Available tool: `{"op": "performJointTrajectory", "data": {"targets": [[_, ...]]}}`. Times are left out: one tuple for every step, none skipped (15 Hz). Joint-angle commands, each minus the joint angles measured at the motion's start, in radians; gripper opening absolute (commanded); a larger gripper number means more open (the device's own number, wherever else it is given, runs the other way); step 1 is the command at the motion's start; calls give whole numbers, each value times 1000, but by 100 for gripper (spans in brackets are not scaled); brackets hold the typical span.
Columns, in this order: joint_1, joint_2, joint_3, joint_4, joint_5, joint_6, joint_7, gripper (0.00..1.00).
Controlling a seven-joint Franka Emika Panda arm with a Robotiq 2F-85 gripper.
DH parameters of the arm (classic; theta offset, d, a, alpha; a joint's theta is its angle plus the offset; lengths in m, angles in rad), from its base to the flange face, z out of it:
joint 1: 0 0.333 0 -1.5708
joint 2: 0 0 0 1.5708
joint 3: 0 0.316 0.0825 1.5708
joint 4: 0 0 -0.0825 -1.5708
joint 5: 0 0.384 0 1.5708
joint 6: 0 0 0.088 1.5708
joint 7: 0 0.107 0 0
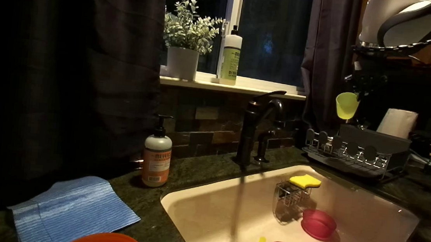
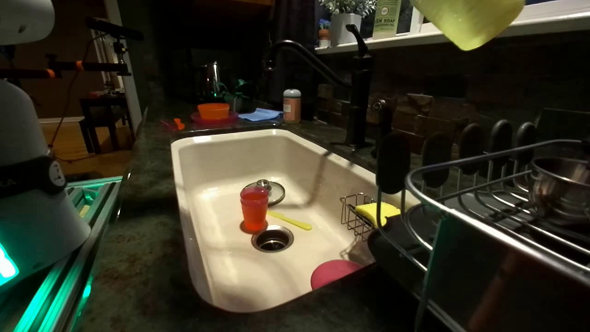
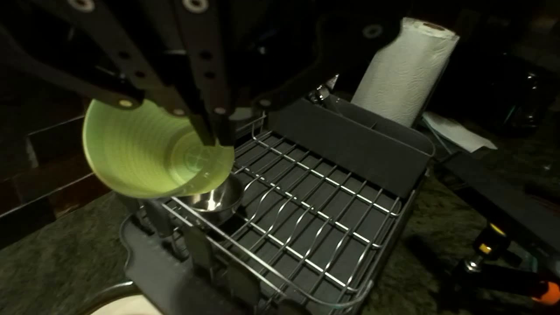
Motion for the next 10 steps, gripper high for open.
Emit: {"op": "performJointTrajectory", "data": {"targets": [[-32,43,-29,45,-110,-50,137,1],[-32,57,-44,59,-122,-73,163,1],[-31,67,-57,65,-133,-103,193,1],[-27,77,-72,73,-138,-126,217,1],[-18,88,-88,79,-131,-150,232,1],[-10,99,-104,81,-119,-165,249,1],[-1,110,-120,84,-99,-179,253,1],[6,119,-137,80,-83,-182,257,1],[12,128,-149,84,-74,-187,263,1],[17,137,-163,83,-65,-177,263,1]]}}
